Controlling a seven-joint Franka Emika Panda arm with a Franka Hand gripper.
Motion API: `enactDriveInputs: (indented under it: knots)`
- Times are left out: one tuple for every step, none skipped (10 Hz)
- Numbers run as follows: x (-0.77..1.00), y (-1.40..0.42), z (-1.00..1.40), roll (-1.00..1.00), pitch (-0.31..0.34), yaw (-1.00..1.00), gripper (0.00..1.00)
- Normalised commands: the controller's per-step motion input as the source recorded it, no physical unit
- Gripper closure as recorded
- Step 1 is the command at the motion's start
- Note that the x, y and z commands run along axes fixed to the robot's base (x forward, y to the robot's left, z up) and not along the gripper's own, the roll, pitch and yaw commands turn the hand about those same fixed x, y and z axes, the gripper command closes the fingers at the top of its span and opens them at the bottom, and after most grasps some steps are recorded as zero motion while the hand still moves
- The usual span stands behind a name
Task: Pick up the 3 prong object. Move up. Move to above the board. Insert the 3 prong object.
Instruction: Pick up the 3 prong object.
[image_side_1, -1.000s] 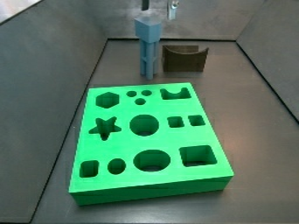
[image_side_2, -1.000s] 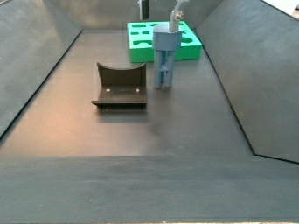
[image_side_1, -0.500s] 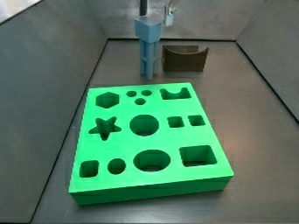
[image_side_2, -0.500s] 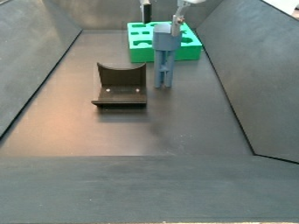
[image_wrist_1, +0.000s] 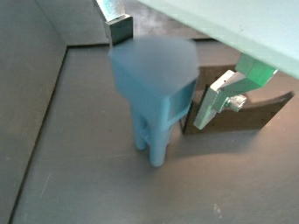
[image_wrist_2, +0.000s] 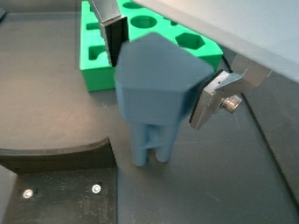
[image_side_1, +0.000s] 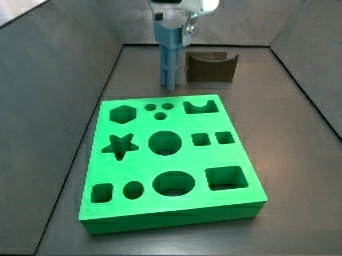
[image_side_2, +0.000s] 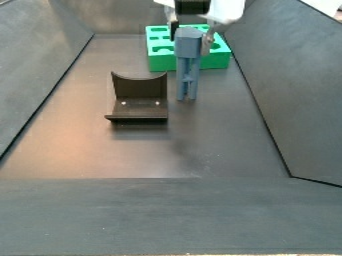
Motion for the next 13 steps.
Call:
enactDriveInputs:
  knots:
    - [0.0, 0.0, -0.05, 0.0, 0.0, 0.0, 0.0]
    - [0.0, 0.0, -0.3, 0.0, -0.097, 0.0, 0.0]
    - [0.0, 0.0, 0.0, 0.0, 0.0, 0.0, 0.0]
    - [0.0, 0.0, 0.0, 0.0, 0.0, 0.0, 1.0]
    - [0.0, 0.0, 0.0, 0.0, 0.0, 0.0, 1.0]
    - [0.0, 0.0, 0.0, 0.0, 0.0, 0.0, 1.0]
    - [0.0, 0.0, 0.0, 0.0, 0.0, 0.0, 1.0]
    - [0.0, 0.0, 0.0, 0.0, 0.0, 0.0, 1.0]
    - [0.0, 0.0, 0.0, 0.0, 0.0, 0.0, 1.0]
    - [0.0, 0.0, 0.0, 0.0, 0.0, 0.0, 1.0]
    - [0.0, 0.0, 0.0, 0.0, 0.0, 0.0, 1.0]
    - [0.0, 0.0, 0.0, 0.0, 0.0, 0.0, 1.0]
    - [0.0, 0.0, 0.0, 0.0, 0.0, 0.0, 1.0]
